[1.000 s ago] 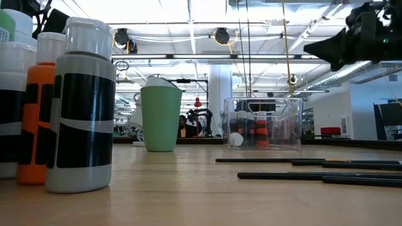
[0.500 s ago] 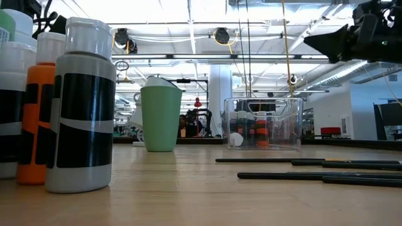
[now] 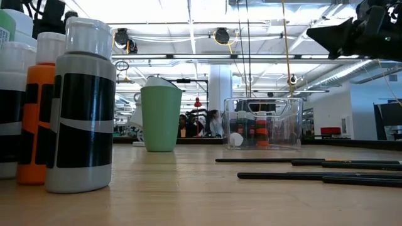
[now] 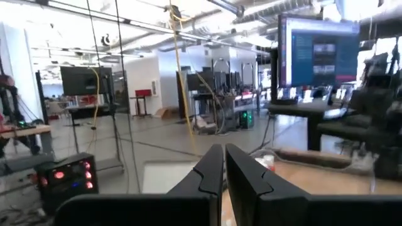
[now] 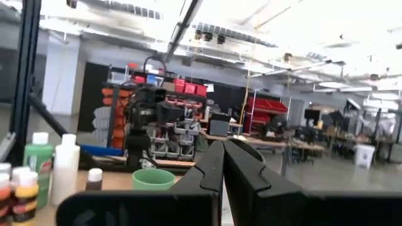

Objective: Pick & Place Paint Supplies
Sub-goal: Put the brown paint bottle into the transparent bin

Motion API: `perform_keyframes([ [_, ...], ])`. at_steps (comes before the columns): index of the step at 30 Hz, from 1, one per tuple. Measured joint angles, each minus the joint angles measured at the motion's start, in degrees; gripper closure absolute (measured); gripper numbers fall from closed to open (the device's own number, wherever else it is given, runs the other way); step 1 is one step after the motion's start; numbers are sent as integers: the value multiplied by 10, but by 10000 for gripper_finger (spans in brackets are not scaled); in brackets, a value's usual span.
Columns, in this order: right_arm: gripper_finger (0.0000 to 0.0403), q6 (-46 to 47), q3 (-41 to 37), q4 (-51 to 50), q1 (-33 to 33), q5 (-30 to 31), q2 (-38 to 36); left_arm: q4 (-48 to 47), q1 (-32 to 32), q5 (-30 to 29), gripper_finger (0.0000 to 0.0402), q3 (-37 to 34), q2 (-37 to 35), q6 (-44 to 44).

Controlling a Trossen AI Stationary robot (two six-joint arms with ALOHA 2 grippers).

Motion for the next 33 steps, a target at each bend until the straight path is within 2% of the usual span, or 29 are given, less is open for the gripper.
perform_keyframes([
  [1, 399, -5, 0, 3, 0, -1, 0, -4, -2, 10, 378, 17, 6, -25],
  [3, 399, -7, 0, 11, 0, 3, 0, -17, -11, 67, 378, 64, 29, -82],
  [5, 399, -11, 0, 10, 0, 3, 0, -66, -32, 130, 378, 128, 74, -95],
  [6, 399, -14, 0, 7, 0, 3, 0, -104, -45, 134, 378, 166, 102, -98],
  [12, 399, -60, 0, 6, 0, 3, 4, -313, -111, 16, 378, 410, 303, -103],
  [18, 399, -91, 0, 5, 0, 3, 4, -634, -129, 10, 378, 667, 465, -157],
  [21, 399, -88, 0, 5, 0, 3, 4, -788, -129, 24, 378, 763, 528, -182],
  [25, 399, -91, 0, 5, 0, 3, 4, -891, -130, 58, 378, 818, 581, -209],
  [31, 399, -72, -1, 6, 0, 3, 4, -941, -129, 65, 378, 820, 625, -239],
  [33, 399, -71, -1, 5, 0, 3, 4, -965, -129, 84, 378, 820, 638, -254],
])
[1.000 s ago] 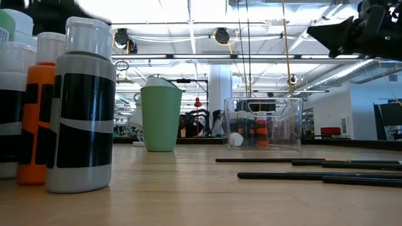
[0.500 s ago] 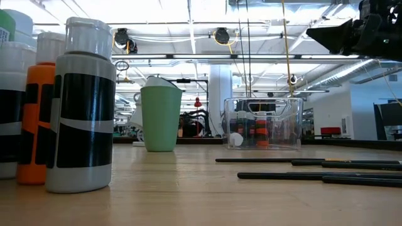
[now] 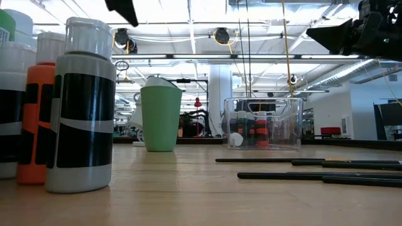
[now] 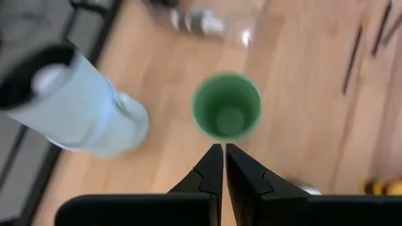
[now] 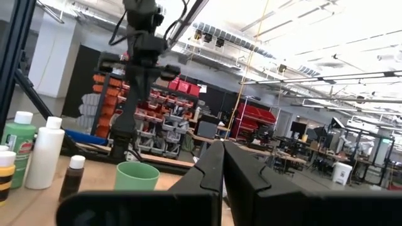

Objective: Pick & Place Paint Supplies
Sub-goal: Put the brown paint bottle into the transparent bin

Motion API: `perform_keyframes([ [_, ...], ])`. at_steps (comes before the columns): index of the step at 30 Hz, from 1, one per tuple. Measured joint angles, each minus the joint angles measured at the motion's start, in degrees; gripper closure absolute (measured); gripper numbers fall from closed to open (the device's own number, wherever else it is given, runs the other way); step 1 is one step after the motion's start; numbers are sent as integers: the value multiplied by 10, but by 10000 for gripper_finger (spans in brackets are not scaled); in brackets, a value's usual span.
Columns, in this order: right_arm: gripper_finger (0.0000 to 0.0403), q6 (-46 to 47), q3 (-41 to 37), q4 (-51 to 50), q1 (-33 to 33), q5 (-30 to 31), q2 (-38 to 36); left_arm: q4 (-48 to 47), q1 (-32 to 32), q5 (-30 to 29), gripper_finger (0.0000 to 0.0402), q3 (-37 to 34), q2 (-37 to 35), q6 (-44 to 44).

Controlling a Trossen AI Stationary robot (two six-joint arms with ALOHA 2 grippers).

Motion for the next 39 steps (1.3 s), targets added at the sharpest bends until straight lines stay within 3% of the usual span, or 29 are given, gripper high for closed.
perform_keyframes([
  [6, 399, 11, 0, -1, 0, 0, 0, -30, -30, 32, 346, 0, 47, -50],
  [12, 399, 37, 0, -16, 0, 0, 0, -28, -49, 74, 252, 0, 92, -74],
  [16, 399, 47, 0, -18, 0, 0, 0, -20, -52, 104, 187, -8, 114, -41],
  [21, 399, 62, 0, -28, 0, 0, 0, -10, -52, 146, 138, -42, 131, -27],
  [32, 399, 84, 0, -52, 0, 0, 0, 25, -52, 181, 117, -142, 131, -27],
  [39, 399, 90, 0, -67, 0, 0, 0, 53, -53, 205, 117, -159, 129, -24],
])
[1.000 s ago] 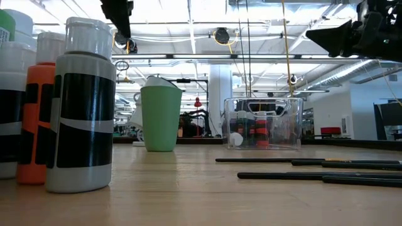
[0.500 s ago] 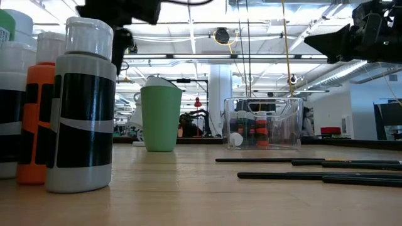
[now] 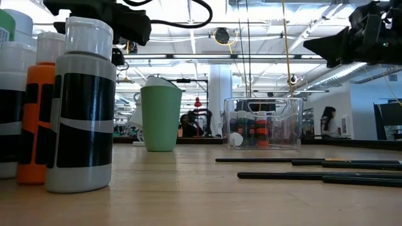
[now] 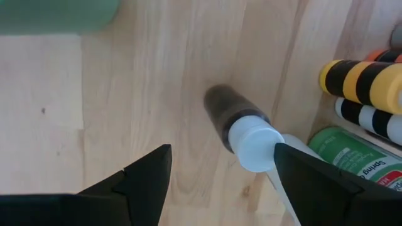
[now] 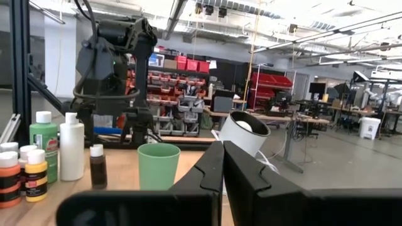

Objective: Pick & Place Paint Supplies
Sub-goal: Put the brown paint bottle into the transparent bin

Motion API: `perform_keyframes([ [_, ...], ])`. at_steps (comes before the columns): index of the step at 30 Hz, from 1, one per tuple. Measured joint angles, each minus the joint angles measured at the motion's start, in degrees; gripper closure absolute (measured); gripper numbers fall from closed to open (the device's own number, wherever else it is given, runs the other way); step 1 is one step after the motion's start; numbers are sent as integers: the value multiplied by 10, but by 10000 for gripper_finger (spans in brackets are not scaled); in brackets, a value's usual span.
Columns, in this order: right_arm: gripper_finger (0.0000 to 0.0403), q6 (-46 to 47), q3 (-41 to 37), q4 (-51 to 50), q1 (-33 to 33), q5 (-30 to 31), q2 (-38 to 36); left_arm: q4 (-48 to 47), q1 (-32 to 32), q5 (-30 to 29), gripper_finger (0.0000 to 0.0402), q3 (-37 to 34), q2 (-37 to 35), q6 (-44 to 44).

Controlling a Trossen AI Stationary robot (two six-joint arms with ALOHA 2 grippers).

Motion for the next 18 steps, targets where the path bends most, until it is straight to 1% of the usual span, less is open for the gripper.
perform_keyframes([
  [10, 399, 0, 0, -5, 0, 0, 0, -3, 15, -1, 117, 2, -4, 48],
  [13, 399, 0, 0, -7, 0, 0, 0, -15, 19, 8, 117, 13, -8, 53],
  [18, 399, 4, 0, -11, 0, 0, 0, -42, 16, 6, 117, 46, -10, 45],
])
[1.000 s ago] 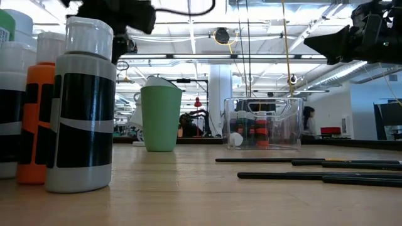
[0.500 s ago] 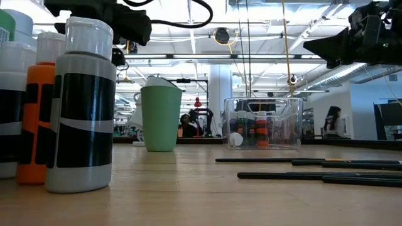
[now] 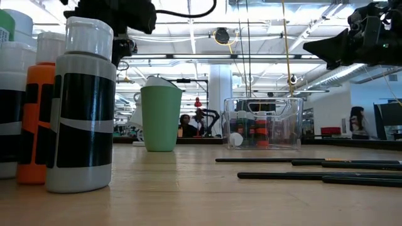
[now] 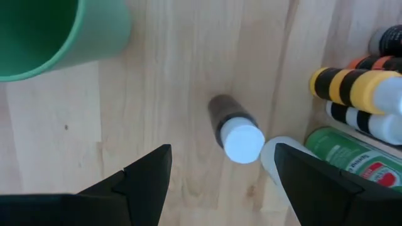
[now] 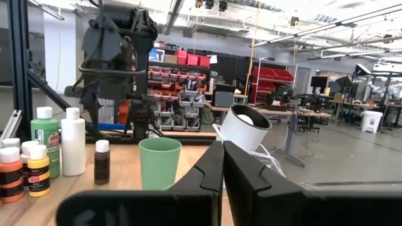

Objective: Pick & Place Paint Supplies
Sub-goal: Put the brown paint bottle into the transparent bin

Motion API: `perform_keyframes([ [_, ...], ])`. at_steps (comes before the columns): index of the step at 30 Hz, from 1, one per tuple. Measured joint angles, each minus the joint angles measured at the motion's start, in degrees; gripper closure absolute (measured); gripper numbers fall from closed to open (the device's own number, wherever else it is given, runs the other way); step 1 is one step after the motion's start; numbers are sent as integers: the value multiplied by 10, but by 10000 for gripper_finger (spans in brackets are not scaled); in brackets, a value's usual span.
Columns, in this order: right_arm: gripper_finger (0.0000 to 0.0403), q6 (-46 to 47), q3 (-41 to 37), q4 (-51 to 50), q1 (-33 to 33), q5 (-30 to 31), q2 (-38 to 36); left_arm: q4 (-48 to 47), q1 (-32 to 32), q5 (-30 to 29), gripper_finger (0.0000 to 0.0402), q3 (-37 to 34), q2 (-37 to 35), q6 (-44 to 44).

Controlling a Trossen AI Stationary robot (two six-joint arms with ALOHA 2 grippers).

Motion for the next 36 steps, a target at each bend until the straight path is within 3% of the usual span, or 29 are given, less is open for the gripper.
perform_keyframes([
  [17, 399, -4, 0, 0, 0, 0, 0, 14, -34, -3, 117, -5, 20, -47],
  [36, 399, 11, 0, -9, 0, 0, 0, 34, -35, -7, 117, -32, 31, -32],
])
